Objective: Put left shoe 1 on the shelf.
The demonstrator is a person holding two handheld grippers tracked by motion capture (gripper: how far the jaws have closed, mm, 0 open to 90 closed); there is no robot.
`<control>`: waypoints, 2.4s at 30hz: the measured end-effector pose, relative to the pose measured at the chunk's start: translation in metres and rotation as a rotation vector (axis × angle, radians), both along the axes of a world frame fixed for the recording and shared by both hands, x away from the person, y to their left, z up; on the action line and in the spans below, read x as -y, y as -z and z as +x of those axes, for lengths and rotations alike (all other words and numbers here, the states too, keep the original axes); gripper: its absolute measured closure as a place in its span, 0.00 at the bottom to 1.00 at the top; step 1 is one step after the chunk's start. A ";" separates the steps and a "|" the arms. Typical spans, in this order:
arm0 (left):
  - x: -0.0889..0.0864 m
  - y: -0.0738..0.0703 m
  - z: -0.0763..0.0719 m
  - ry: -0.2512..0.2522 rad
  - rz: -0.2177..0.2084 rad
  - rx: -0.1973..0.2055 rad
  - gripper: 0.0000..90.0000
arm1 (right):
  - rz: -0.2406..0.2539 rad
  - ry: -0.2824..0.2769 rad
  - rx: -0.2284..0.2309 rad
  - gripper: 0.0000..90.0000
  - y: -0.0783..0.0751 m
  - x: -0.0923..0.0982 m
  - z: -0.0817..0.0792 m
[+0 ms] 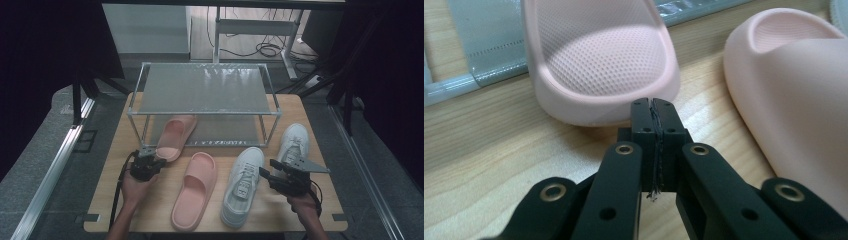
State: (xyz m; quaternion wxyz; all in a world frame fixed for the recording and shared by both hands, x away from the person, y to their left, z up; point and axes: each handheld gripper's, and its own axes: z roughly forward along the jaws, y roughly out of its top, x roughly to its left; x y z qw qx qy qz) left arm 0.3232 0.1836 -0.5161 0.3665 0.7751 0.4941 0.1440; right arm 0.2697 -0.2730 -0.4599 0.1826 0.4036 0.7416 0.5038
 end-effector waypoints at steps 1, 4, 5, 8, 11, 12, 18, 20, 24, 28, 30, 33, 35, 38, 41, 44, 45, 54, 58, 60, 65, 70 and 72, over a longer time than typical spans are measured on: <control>0.000 0.000 0.000 0.000 0.000 0.000 1.00 | 0.000 0.000 0.000 0.49 0.000 0.000 0.000; 0.004 0.000 0.006 0.003 -0.002 0.000 1.00 | 0.000 0.001 -0.002 0.49 0.000 0.001 0.000; 0.004 0.000 0.007 0.003 -0.004 -0.001 1.00 | 0.002 0.002 -0.002 0.49 0.000 0.001 0.000; 0.006 0.000 0.011 -0.001 -0.006 -0.005 1.00 | 0.004 0.004 0.000 0.49 0.000 0.002 0.000; 0.008 0.001 0.016 0.000 -0.007 -0.006 1.00 | 0.003 0.003 0.000 0.49 -0.001 0.002 0.000; 0.008 0.001 0.018 -0.002 -0.010 -0.005 1.00 | 0.004 0.003 0.001 0.49 -0.001 0.002 0.000; 0.013 0.001 0.023 0.000 -0.006 -0.006 1.00 | 0.004 0.005 0.000 0.49 0.000 0.002 0.000; 0.014 0.002 0.023 0.005 0.002 -0.011 1.00 | 0.004 0.004 0.001 0.49 0.000 0.002 0.000; 0.013 0.002 0.025 0.003 -0.008 -0.011 1.00 | 0.005 0.008 -0.003 0.49 0.000 0.003 0.000; 0.017 0.002 0.029 0.001 -0.004 -0.013 1.00 | 0.003 0.003 -0.001 0.49 0.000 0.001 0.000; 0.019 0.003 0.032 0.002 -0.004 -0.012 1.00 | 0.003 0.004 -0.002 0.49 0.000 0.002 0.000; 0.020 0.003 0.036 0.001 -0.003 -0.013 1.00 | 0.003 0.008 -0.002 0.49 0.000 0.002 0.000; 0.023 0.003 0.041 -0.003 0.004 -0.015 1.00 | 0.004 0.008 -0.001 0.49 0.000 0.003 0.000; 0.026 0.002 0.046 0.004 0.017 -0.009 1.00 | 0.005 0.009 -0.003 0.49 0.000 0.003 0.000; 0.029 0.003 0.050 0.001 0.017 -0.007 1.00 | 0.004 0.009 -0.002 0.49 0.000 0.003 0.001; 0.031 0.003 0.052 0.000 0.019 -0.006 0.99 | 0.003 0.009 -0.002 0.49 0.001 0.003 0.001; 0.033 0.003 0.054 -0.001 0.021 -0.005 0.99 | 0.004 0.010 -0.002 0.49 0.001 0.003 0.001; 0.036 0.005 0.059 -0.009 0.022 0.001 0.99 | 0.005 0.012 0.001 0.49 0.000 0.004 0.001; 0.036 0.004 0.058 -0.011 0.019 0.004 0.98 | 0.004 0.012 0.002 0.49 0.000 0.004 0.000; 0.033 0.000 0.051 -0.013 0.008 0.016 0.98 | 0.006 0.013 0.002 0.49 0.000 0.005 0.000; 0.029 -0.007 0.034 0.001 -0.043 0.025 0.98 | 0.007 0.015 0.005 0.49 -0.001 0.005 0.000; 0.028 -0.010 0.017 0.036 -0.059 0.034 0.97 | 0.005 0.014 0.005 0.49 -0.001 0.004 0.000; 0.029 -0.011 0.011 0.048 -0.054 0.037 0.97 | 0.005 0.013 0.006 0.49 -0.001 0.004 0.000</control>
